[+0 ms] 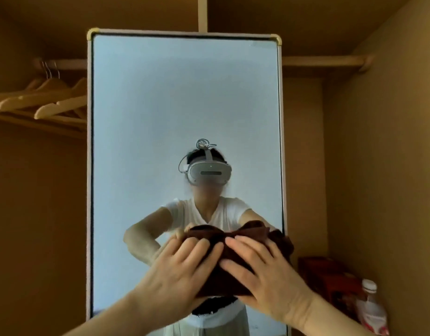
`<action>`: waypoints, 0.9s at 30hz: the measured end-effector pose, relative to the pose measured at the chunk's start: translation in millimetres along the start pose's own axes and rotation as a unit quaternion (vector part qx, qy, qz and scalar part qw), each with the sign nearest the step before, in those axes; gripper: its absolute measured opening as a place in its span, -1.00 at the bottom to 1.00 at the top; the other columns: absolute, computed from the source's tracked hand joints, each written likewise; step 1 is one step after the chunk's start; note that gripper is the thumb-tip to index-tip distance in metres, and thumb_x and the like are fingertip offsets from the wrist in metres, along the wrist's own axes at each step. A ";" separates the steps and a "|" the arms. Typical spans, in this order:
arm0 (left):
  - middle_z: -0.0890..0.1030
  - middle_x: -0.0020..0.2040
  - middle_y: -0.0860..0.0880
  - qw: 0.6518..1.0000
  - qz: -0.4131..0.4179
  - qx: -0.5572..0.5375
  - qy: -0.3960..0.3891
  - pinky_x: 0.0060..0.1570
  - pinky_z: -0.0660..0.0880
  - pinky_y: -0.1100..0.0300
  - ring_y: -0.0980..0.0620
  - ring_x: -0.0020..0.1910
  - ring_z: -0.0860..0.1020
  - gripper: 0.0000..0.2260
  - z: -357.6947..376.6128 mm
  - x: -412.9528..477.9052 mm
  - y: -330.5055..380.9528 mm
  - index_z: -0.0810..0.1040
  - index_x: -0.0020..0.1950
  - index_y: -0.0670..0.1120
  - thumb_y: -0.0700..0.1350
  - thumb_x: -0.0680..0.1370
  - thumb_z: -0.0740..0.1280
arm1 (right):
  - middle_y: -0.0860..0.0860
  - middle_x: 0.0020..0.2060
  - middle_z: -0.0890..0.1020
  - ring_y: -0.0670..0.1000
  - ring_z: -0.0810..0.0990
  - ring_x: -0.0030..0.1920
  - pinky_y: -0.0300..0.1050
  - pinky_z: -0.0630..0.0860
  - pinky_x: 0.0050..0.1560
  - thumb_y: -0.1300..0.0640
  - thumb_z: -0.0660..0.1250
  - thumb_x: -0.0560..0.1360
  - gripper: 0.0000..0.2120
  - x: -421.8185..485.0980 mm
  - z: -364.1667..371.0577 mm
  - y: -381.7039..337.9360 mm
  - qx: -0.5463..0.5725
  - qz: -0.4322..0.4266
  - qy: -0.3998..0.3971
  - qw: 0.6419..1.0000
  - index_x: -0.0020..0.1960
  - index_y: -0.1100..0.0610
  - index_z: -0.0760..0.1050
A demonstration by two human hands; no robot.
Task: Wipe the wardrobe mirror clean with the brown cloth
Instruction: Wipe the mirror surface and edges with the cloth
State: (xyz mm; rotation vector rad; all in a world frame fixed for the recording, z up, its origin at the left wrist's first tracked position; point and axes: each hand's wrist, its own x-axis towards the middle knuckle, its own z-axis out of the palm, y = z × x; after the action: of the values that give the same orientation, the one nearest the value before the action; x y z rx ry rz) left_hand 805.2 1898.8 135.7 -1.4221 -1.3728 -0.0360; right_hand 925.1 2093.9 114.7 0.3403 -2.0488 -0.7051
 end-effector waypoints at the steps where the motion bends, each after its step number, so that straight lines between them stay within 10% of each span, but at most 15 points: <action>1: 0.55 0.02 -0.18 1.000 0.014 0.010 0.002 0.02 0.43 -0.14 -0.18 -0.11 0.52 -0.53 -3.9 5.9 -9.8 0.41 0.33 -0.24 0.07 0.57 0.16 | 0.12 0.36 0.33 0.12 0.35 0.35 0.19 0.44 0.21 -0.21 0.33 0.38 -0.36 8.8 -5.6 7.2 -0.005 -0.013 0.002 1.000 0.36 0.00 0.25; 15: 0.50 0.11 -0.24 0.987 -0.101 0.063 0.106 -0.13 0.40 -0.04 -0.22 0.01 0.42 -0.41 -45.2 97.2 -99.8 0.43 0.37 -0.17 0.06 0.39 0.34 | 0.16 0.35 0.42 0.19 0.40 0.32 0.18 0.32 0.26 -0.03 0.33 0.44 -0.46 117.4 -48.1 68.1 -0.050 0.124 0.149 0.980 0.37 0.10 0.36; 27: 0.53 0.11 -0.32 0.992 -0.067 0.086 0.059 -0.16 0.47 -0.08 -0.30 -0.02 0.51 -0.37 -47.8 71.0 -90.6 0.45 0.33 -0.26 0.08 0.39 0.44 | 0.22 0.33 0.43 0.25 0.41 0.29 0.23 0.35 0.22 -0.11 0.25 0.44 -0.41 113.7 -63.2 67.4 -0.061 0.028 0.014 0.998 0.38 0.16 0.38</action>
State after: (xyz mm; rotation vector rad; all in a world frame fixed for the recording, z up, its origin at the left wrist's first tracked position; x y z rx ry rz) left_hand 793.4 1889.5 259.4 -1.1662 -1.3395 -0.0861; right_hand 918.2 2069.8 259.1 0.2208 -1.9700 -0.7837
